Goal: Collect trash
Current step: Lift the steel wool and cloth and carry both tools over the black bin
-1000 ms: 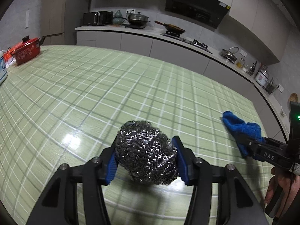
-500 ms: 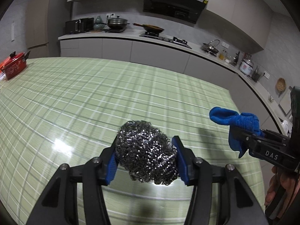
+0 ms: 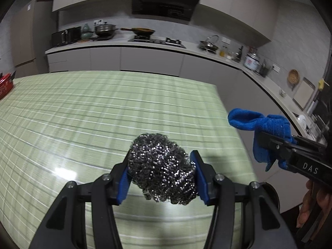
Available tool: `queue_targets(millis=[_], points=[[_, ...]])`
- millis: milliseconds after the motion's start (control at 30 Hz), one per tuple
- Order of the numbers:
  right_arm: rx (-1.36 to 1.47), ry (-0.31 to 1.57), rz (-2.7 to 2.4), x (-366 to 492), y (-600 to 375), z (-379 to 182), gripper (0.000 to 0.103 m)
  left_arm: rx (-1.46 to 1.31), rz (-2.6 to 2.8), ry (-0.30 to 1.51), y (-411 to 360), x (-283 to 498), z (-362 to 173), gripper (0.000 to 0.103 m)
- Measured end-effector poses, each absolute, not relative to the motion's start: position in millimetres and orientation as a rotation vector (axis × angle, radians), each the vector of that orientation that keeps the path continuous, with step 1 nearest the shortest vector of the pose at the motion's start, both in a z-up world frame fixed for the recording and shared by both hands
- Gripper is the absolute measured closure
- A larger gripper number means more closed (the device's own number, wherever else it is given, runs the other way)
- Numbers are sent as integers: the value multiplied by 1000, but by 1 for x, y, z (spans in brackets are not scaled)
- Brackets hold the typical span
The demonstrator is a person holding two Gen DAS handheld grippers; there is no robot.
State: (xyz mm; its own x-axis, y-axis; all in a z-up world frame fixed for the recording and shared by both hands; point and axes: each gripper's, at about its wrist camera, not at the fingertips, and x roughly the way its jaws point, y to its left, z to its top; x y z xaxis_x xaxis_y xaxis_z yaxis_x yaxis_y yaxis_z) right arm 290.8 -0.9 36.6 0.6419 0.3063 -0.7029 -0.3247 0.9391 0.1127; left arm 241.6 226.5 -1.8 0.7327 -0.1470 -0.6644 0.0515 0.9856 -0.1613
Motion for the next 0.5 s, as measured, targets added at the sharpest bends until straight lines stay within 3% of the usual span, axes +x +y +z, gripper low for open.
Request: queue_targets(millis=[500], points=[[52,797,208,225,-163,44,62,-61,-273,752,74,207,4,49]])
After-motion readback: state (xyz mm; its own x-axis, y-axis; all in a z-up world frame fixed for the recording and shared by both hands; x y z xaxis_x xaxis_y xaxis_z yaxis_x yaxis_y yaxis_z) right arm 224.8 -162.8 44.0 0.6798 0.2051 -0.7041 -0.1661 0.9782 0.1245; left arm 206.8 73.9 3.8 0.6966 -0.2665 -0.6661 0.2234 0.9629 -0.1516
